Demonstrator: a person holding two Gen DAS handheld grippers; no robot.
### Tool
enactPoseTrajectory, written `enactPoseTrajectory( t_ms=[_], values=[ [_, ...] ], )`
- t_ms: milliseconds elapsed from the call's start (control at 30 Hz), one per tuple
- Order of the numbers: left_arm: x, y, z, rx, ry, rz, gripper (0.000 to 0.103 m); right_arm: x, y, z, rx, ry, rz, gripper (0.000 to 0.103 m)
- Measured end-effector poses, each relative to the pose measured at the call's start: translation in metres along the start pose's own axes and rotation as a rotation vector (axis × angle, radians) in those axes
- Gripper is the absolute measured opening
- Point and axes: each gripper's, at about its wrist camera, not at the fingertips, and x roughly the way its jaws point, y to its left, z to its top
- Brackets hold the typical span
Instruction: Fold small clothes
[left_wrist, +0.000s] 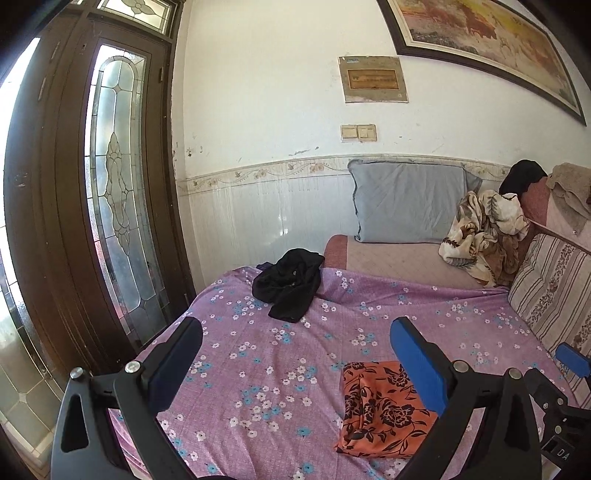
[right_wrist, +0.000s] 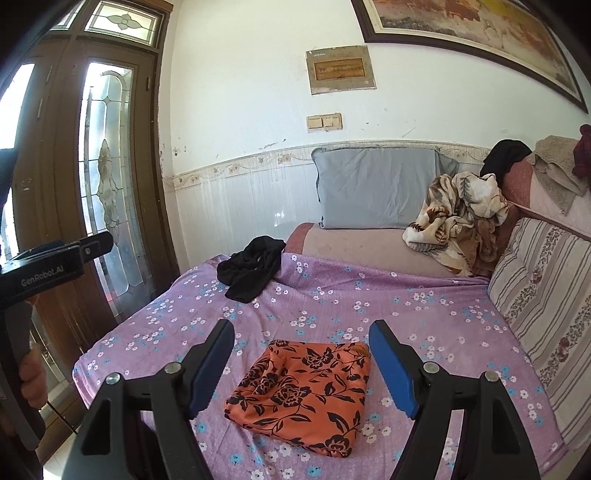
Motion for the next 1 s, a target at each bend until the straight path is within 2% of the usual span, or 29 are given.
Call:
enactPoseTrajectory(
  t_ms=[433, 600, 1000],
  values=[
    [-0.015, 0.008, 0.002, -0.028, 0.003, -0.027, 0.102, -0.018, 0.006, 0.005, -0.011, -0.038, -0.007, 0.079],
    [-0.015, 0.007, -0.002, -0.012, 0.009, -0.029, 0.102, -0.021, 0.005, 0.005, 0.014, -0.06, 0.017, 0.08],
    [-0.01, 0.012, -0.014, -0.01, 0.031, -0.058, 0.102, 0.007, 0.015, -0.009, 0.01, 0.003, 0.027, 0.081]
  ],
)
